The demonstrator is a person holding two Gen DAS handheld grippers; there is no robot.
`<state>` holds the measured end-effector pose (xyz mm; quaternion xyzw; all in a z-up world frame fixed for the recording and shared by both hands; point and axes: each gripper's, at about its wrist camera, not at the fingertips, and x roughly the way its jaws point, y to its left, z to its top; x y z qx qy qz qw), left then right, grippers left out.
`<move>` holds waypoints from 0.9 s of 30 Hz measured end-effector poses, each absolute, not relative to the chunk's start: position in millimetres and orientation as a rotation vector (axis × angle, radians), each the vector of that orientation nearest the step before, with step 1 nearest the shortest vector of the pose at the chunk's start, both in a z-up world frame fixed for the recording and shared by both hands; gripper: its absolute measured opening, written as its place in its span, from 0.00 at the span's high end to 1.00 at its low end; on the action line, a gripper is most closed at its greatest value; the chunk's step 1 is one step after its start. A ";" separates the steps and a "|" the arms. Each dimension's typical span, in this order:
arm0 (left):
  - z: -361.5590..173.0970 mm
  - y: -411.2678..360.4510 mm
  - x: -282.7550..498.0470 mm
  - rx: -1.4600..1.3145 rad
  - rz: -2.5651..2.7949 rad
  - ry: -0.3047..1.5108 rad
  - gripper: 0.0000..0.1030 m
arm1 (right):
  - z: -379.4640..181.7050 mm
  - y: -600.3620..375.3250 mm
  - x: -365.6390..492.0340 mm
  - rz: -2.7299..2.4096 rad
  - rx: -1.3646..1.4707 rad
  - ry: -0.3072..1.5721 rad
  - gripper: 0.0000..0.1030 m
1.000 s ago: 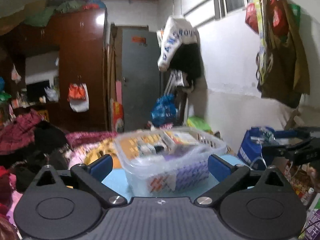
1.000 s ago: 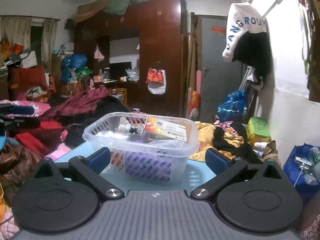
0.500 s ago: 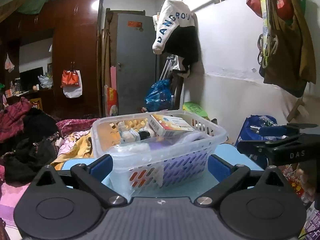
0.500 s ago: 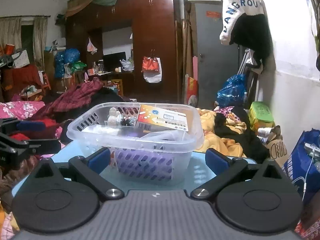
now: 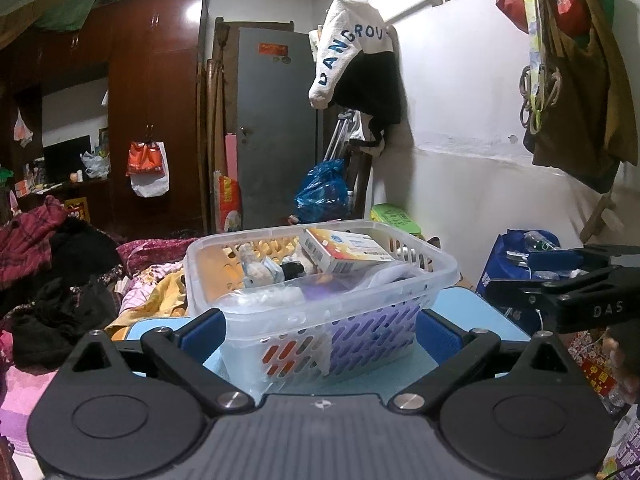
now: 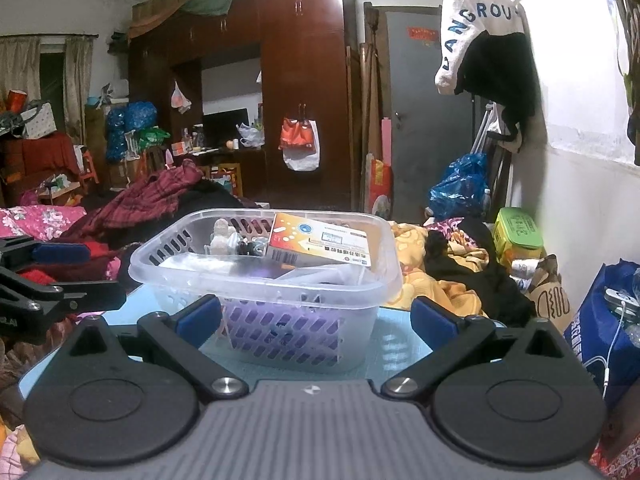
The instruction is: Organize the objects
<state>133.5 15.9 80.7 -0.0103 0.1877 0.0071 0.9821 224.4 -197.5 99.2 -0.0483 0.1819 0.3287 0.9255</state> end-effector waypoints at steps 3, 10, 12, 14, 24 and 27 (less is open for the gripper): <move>80.1 16.6 134.4 -0.018 0.021 0.387 0.01 | 100.1 -198.1 224.2 0.678 -0.099 0.374 0.00; 79.7 14.9 133.2 -0.011 0.018 0.385 0.01 | 101.3 -195.5 223.7 0.683 -0.104 0.374 0.00; 80.7 14.4 133.3 -0.008 0.022 0.384 0.01 | 101.8 -195.1 222.8 0.686 -0.109 0.374 0.00; 82.7 14.7 131.9 -0.006 0.027 0.378 0.01 | 102.4 -194.6 221.3 0.685 -0.114 0.370 0.00; 84.9 15.5 130.5 0.001 0.033 0.373 0.01 | 105.2 -194.7 221.9 0.673 -0.121 0.363 0.00; 85.0 14.7 130.4 0.004 0.029 0.374 0.01 | 104.6 -194.6 222.3 0.675 -0.121 0.362 0.00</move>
